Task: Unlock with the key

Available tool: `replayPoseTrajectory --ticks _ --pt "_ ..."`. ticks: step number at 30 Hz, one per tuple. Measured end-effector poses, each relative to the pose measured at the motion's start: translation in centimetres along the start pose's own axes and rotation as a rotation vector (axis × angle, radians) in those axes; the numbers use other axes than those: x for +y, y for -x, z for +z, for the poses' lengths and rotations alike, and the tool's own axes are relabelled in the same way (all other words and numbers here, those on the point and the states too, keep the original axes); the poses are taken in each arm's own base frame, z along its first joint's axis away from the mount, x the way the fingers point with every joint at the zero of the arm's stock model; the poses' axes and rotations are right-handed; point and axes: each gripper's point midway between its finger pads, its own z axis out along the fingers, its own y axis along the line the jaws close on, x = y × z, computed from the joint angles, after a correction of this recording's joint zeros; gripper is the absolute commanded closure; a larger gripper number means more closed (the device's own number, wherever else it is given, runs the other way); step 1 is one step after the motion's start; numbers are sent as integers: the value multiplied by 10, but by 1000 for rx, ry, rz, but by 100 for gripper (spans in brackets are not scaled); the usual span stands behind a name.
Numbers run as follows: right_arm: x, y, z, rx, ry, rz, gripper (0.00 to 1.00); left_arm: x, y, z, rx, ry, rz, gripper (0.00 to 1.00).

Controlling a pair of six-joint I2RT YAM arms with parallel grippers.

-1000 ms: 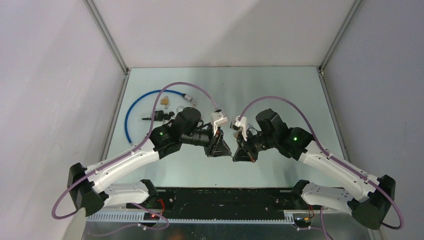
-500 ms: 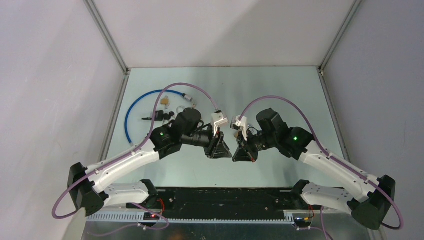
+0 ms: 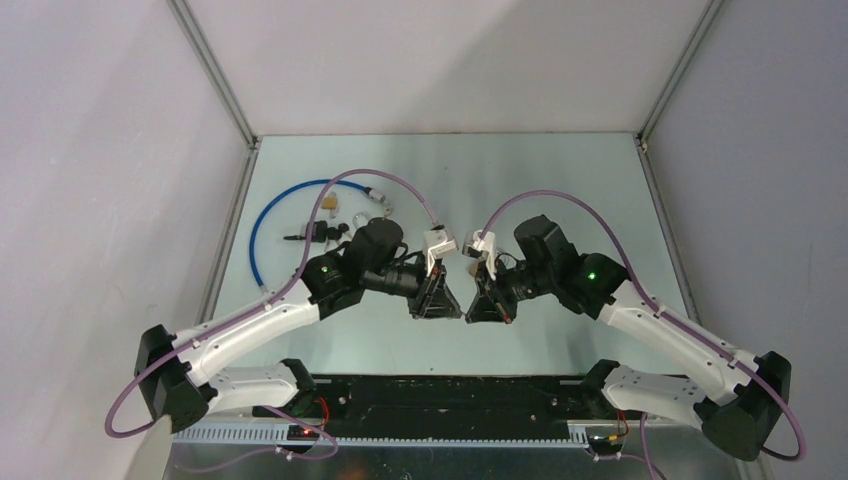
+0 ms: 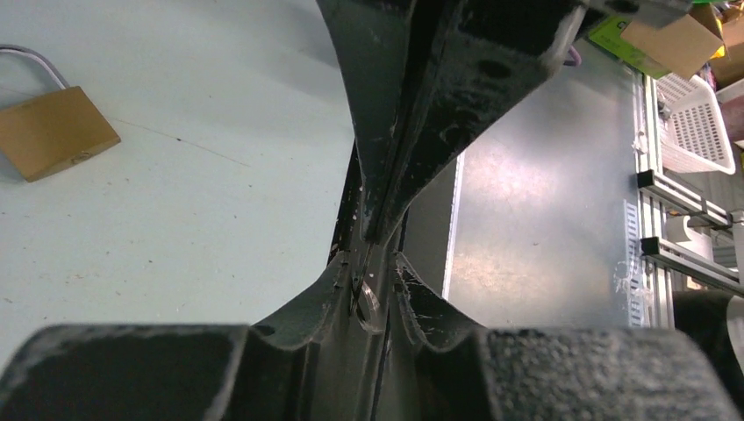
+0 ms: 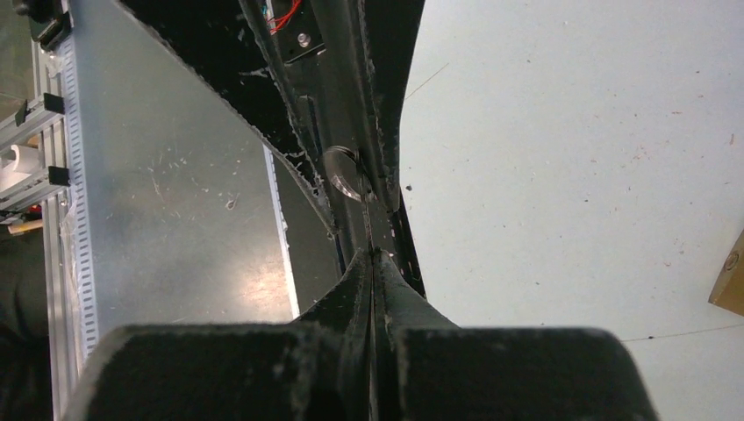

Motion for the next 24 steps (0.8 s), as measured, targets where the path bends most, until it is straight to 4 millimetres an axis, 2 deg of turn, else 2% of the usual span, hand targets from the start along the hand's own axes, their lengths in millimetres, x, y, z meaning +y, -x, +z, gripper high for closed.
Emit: replayPoseTrajectory --ticks 4,7,10,14,15,16,20,23,24 --pt "1 0 -1 -2 11 4 100 -2 -9 1 22 -25 -12 81" --pt "3 0 -1 -3 22 6 100 -3 -11 1 26 -33 -13 98" --pt "4 1 -1 -3 28 9 100 -3 -10 1 23 -33 -5 100" --pt "3 2 -1 -10 25 12 82 -2 -8 -1 13 -21 1 100" --pt "2 3 -1 -14 17 17 72 -1 -7 -2 7 -13 3 100" --pt "-1 4 -2 -18 5 28 68 0 -5 -4 -1 0 7 100" --pt "-23 13 -9 -58 -101 87 49 8 2 -12 -52 74 6 100" --pt "-41 20 -18 -104 -213 127 31 15 3 -20 -96 134 -24 100" --pt "-47 24 -23 -129 -258 134 28 18 3 -23 -117 157 -37 100"
